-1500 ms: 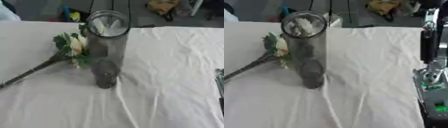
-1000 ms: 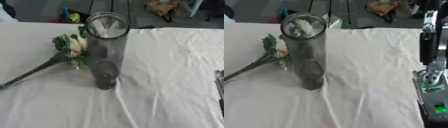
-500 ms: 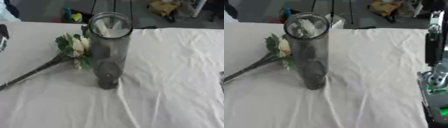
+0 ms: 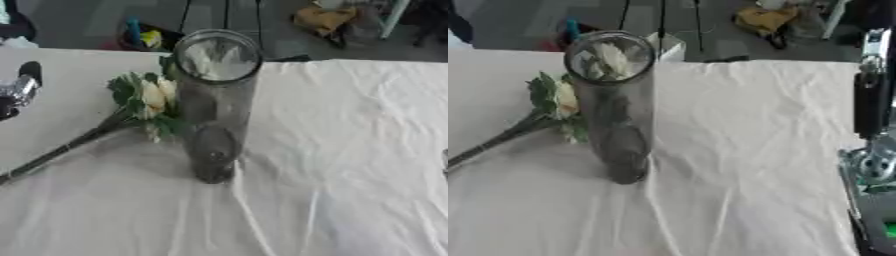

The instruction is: Arrange flowers into the vase.

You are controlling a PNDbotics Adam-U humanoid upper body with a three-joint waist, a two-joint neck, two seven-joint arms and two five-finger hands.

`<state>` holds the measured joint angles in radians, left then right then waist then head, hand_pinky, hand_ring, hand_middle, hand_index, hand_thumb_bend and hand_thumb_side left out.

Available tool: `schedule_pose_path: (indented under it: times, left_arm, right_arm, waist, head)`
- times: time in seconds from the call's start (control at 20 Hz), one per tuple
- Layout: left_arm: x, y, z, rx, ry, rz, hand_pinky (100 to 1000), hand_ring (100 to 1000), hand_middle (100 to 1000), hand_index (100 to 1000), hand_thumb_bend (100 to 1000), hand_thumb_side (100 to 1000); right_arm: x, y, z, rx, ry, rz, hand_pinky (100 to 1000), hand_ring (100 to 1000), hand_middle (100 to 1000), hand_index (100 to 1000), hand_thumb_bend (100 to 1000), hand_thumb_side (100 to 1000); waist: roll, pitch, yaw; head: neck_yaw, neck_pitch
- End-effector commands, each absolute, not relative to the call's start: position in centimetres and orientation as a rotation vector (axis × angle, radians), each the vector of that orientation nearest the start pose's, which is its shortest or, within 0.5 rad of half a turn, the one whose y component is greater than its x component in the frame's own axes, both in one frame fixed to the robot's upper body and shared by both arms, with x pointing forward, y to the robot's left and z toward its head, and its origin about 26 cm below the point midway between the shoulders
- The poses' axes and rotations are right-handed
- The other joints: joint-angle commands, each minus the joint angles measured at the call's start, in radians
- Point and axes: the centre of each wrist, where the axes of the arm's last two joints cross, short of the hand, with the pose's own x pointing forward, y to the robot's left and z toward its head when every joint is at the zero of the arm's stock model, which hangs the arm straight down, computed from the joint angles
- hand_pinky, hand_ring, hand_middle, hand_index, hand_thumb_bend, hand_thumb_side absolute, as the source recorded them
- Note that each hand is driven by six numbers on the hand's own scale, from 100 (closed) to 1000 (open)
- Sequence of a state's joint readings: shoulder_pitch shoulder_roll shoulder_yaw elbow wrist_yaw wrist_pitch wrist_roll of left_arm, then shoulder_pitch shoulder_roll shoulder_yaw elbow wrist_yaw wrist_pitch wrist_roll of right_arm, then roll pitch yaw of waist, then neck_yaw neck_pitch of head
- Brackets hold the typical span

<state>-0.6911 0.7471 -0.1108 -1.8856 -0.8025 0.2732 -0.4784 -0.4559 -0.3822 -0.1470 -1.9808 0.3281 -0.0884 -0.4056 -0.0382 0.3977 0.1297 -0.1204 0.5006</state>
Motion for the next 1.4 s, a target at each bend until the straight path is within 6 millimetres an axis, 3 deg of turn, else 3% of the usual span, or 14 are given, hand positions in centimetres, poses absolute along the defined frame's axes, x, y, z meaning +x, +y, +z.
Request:
schedule_pose_path:
  times: [0.05, 0.15, 0.65, 1.0, 1.4]
  left_arm:
    - [32.2, 27.2, 33.7, 1.328, -1.643, -1.266, 826, 901, 899, 1000, 100, 1000]
    - [32.6, 26.9, 33.3, 1.291, -1.631, -1.276, 823, 916, 913, 1000, 183, 1000]
    - [37.5, 25.7, 32.4, 1.116, -1.430, -1.385, 829, 925, 925, 996, 396, 1000]
    - [39.9, 25.1, 31.1, 1.031, -1.362, -1.442, 831, 931, 919, 996, 435, 1000]
    - [41.5, 25.0, 28.9, 1.053, -1.268, -1.511, 831, 924, 921, 1000, 487, 1000]
  right_arm:
    - [30.5, -29.0, 26.7, 1.116, 3.344, -0.008, 580, 741, 656, 766, 100, 1000]
    - [30.5, -28.9, 26.6, 1.106, 3.352, -0.007, 580, 742, 655, 766, 100, 1000]
    - [30.5, -28.7, 26.5, 1.084, 3.371, -0.027, 581, 743, 653, 766, 100, 1000]
    - [30.5, -28.6, 26.4, 1.074, 3.382, -0.029, 580, 743, 652, 764, 100, 1000]
    - [30.6, -28.5, 26.3, 1.061, 3.389, -0.030, 581, 744, 651, 764, 100, 1000]
  waist:
    - [0.017, -0.013, 0.000]
    - [0.017, -0.014, -0.011]
    - [0.017, -0.015, -0.023]
    - [0.017, -0.013, -0.027]
    - [0.017, -0.009, -0.027]
  head:
    - [0.002, -0.008]
    - [0.008, -0.008]
    - [0.021, -0.009]
    - [0.026, -0.010]
    - [0.030, -0.010]
